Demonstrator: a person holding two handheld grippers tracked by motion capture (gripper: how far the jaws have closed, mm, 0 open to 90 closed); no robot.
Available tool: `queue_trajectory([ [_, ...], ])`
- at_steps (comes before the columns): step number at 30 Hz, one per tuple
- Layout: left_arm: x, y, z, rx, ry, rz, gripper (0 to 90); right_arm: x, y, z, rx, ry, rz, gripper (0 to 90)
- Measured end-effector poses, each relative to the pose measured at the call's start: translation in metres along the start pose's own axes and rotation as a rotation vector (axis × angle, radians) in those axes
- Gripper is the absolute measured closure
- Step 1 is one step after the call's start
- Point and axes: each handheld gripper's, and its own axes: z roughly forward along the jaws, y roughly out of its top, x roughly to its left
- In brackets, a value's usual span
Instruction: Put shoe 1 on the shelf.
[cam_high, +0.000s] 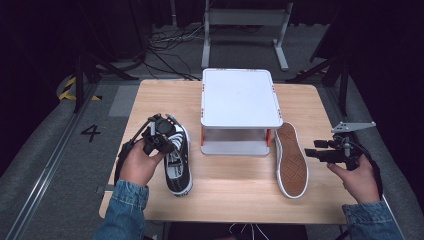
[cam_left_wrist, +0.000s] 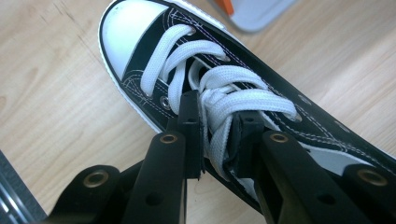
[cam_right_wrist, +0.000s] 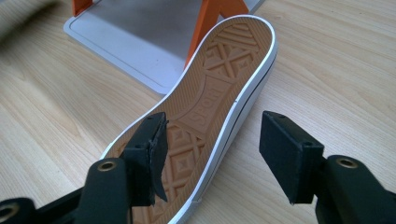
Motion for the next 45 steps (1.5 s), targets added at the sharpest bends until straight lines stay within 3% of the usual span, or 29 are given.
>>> queue_trajectory([
  [3, 0.009, 0.006, -0.010, -0.058, -0.001, -0.026, 78.2, 0.000, -0.001, 0.001, 0.004, -0.003, -0.005, 42.4],
  [12, 0.020, 0.029, -0.035, -0.087, 0.073, -0.036, 78.1, -0.004, -0.002, -0.001, 0.000, -0.004, 0.011, 42.4],
  [24, 0.026, 0.057, -0.060, -0.133, 0.086, -0.030, 78.1, -0.002, -0.003, -0.005, -0.004, -0.010, 0.008, 42.4],
  [36, 0.030, 0.092, -0.088, -0.171, 0.124, 0.023, 78.1, 0.003, -0.005, -0.017, -0.019, -0.033, -0.009, 42.3],
  [45, 0.029, 0.123, -0.097, -0.192, 0.133, 0.053, 78.1, 0.001, -0.011, -0.027, -0.038, -0.039, 0.010, 42.2],
])
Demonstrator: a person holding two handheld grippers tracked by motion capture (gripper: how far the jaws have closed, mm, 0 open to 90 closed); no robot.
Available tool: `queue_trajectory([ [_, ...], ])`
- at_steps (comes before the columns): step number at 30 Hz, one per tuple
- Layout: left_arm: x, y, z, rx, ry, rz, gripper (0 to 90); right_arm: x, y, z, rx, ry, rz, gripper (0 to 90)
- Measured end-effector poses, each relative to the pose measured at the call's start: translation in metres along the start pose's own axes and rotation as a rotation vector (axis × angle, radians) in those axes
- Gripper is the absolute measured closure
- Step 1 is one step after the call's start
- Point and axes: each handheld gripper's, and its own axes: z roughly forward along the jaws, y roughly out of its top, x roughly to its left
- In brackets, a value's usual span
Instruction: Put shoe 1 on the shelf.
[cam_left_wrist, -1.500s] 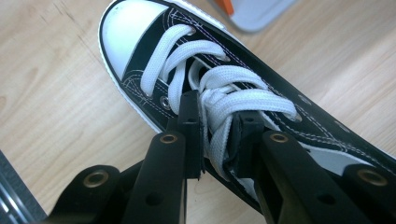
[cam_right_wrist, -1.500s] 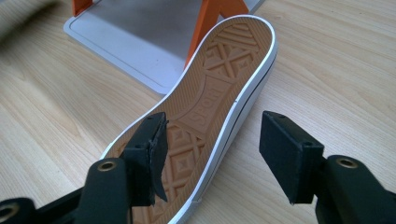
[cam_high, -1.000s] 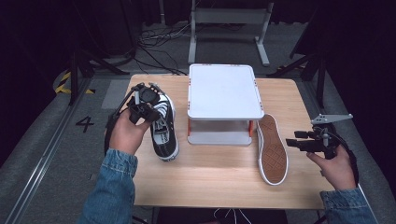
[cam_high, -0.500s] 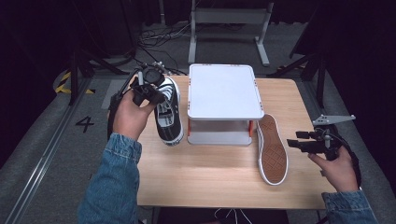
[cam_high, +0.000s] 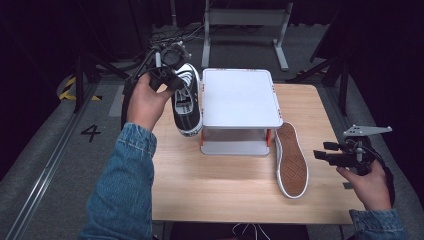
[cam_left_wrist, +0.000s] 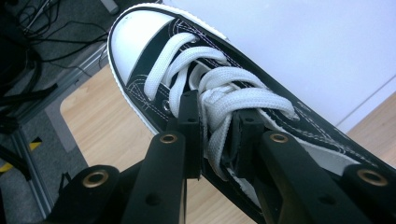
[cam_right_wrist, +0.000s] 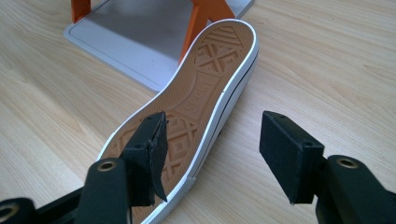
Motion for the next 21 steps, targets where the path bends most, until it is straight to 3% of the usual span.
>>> queue_trajectory([
  [7, -0.013, 0.028, 0.008, -0.017, -0.016, 0.046, 78.1, -0.006, -0.004, -0.007, -0.013, -0.010, 0.021, 42.2],
  [21, -0.040, 0.078, 0.047, -0.008, -0.023, 0.137, 78.1, -0.008, -0.006, -0.009, -0.024, 0.006, 0.025, 42.3],
])
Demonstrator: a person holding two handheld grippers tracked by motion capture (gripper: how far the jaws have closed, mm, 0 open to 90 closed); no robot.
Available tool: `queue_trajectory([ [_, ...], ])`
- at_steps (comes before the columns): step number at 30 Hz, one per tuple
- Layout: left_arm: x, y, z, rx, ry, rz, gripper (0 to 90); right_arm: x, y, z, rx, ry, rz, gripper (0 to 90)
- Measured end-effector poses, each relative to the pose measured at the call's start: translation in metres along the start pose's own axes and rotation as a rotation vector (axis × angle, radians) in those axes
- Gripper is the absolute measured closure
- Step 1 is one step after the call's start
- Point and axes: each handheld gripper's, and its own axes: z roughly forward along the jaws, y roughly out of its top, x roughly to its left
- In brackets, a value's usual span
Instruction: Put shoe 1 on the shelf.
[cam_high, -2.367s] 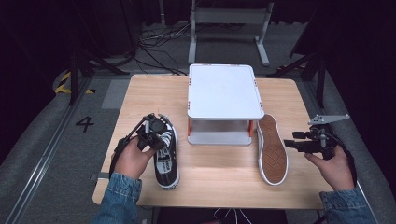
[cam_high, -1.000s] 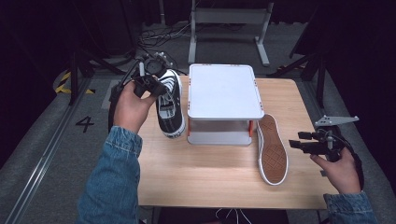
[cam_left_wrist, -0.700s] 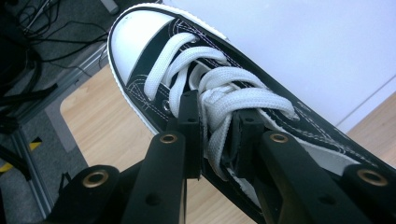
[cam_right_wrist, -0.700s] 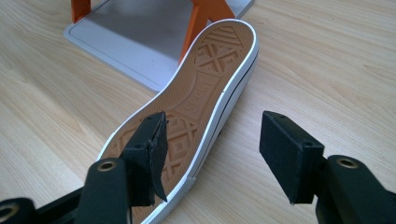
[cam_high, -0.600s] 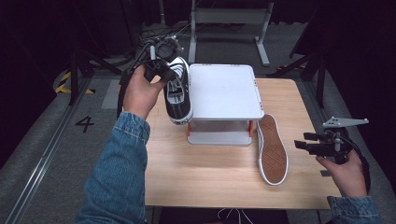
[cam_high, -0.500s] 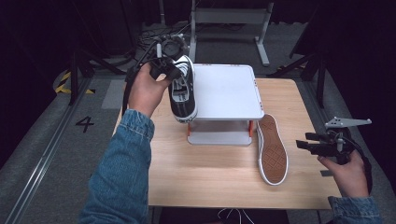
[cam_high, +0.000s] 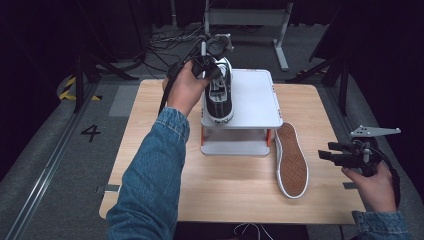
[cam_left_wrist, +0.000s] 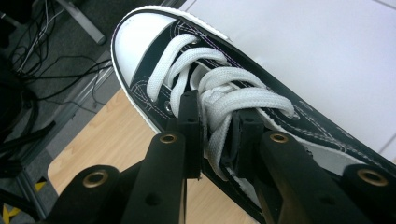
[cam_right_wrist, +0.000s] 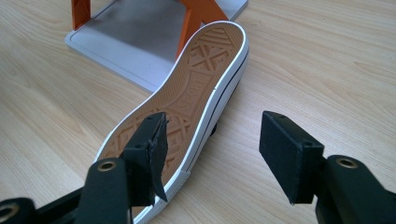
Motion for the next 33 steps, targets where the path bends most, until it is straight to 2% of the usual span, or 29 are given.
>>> queue_trajectory([
  [4, -0.003, 0.008, 0.012, 0.006, -0.012, 0.036, 78.0, -0.001, -0.001, 0.000, -0.001, 0.005, 0.006, 42.3],
  [12, -0.005, 0.021, 0.032, 0.031, -0.002, 0.069, 77.9, -0.004, -0.002, 0.001, -0.002, 0.010, 0.019, 42.3],
  [17, -0.006, 0.025, 0.044, 0.045, 0.015, 0.076, 77.7, -0.004, -0.003, 0.001, -0.002, 0.011, 0.019, 42.3],
  [18, -0.006, 0.026, 0.046, 0.046, 0.017, 0.068, 77.7, -0.004, -0.003, 0.001, -0.001, 0.010, 0.021, 42.4],
  [21, -0.007, 0.027, 0.051, 0.048, -0.003, 0.071, 77.5, -0.005, -0.003, 0.001, 0.000, 0.012, 0.022, 42.3],
  [23, -0.007, 0.027, 0.052, 0.052, -0.010, 0.069, 76.7, -0.006, -0.003, 0.001, 0.000, 0.014, 0.023, 42.4],
  [24, -0.007, 0.027, 0.053, 0.056, -0.025, 0.054, 76.7, -0.006, -0.004, 0.002, -0.001, 0.015, 0.024, 42.4],
  [27, -0.006, 0.028, 0.055, 0.064, -0.063, 0.017, 69.1, -0.004, -0.003, 0.002, 0.003, 0.021, 0.023, 42.4],
  [31, -0.004, 0.027, 0.044, 0.053, -0.054, 0.023, 57.2, -0.004, -0.003, 0.002, 0.001, 0.020, 0.017, 42.4],
  [32, -0.003, 0.025, 0.040, 0.045, -0.050, 0.022, 57.2, -0.004, -0.003, 0.002, 0.001, 0.020, 0.017, 42.4],
  [33, -0.001, 0.022, 0.031, 0.027, -0.059, 0.014, 54.2, -0.004, -0.003, 0.003, 0.003, 0.020, 0.019, 42.4],
])
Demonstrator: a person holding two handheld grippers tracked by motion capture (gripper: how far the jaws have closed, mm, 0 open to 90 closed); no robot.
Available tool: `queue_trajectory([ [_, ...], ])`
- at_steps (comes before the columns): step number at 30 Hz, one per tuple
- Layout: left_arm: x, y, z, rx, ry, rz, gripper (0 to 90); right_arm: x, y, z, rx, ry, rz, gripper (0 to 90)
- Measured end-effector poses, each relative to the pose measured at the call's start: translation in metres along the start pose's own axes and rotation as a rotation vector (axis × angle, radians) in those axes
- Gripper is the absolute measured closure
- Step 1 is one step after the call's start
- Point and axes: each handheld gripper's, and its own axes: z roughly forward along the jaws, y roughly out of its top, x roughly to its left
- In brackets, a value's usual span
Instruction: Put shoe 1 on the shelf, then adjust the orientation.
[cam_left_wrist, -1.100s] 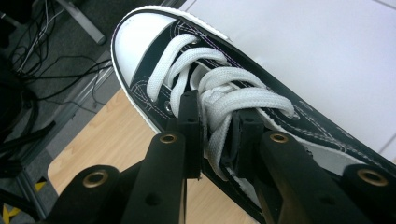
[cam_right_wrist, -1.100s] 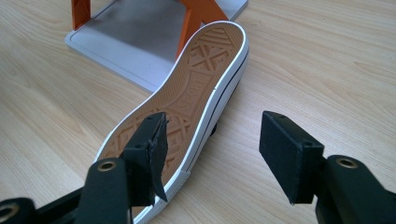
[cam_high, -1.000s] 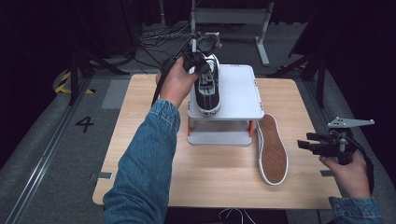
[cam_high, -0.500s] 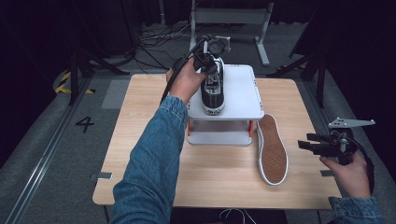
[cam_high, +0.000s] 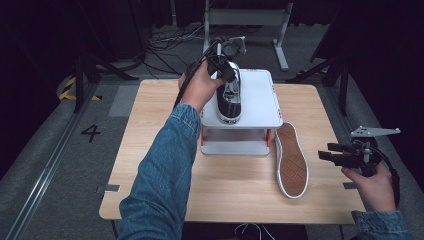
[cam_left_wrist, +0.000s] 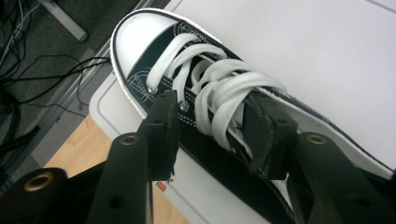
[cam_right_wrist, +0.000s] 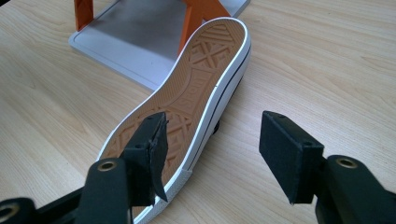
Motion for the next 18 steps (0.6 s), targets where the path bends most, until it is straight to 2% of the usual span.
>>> queue_trajectory([
  [3, 0.001, -0.004, -0.010, -0.018, -0.004, -0.009, 52.7, 0.000, 0.000, 0.001, 0.001, 0.002, -0.002, 42.4],
  [5, 0.001, -0.010, -0.020, -0.033, -0.023, -0.017, 51.5, 0.001, 0.001, 0.001, 0.002, 0.002, -0.004, 42.4],
  [6, 0.002, -0.014, -0.025, -0.033, -0.054, -0.020, 51.0, 0.001, 0.001, 0.002, 0.003, 0.001, -0.004, 42.4],
  [9, 0.003, -0.019, -0.032, -0.032, -0.064, -0.019, 50.4, 0.002, 0.001, 0.004, 0.010, -0.001, -0.003, 42.4],
  [12, 0.002, -0.034, -0.049, -0.065, -0.097, -0.023, 50.7, 0.004, 0.001, 0.010, 0.028, 0.001, -0.009, 42.5],
  [14, 0.001, -0.046, -0.059, -0.085, -0.098, -0.026, 50.6, 0.006, 0.002, 0.012, 0.030, 0.001, -0.014, 42.6],
  [16, 0.001, -0.051, -0.063, -0.095, -0.103, -0.034, 50.7, 0.008, 0.003, 0.014, 0.029, -0.004, -0.024, 45.6],
  [18, 0.000, -0.064, -0.071, -0.110, -0.125, -0.045, 50.5, 0.008, 0.003, 0.015, 0.032, -0.005, -0.029, 46.6],
])
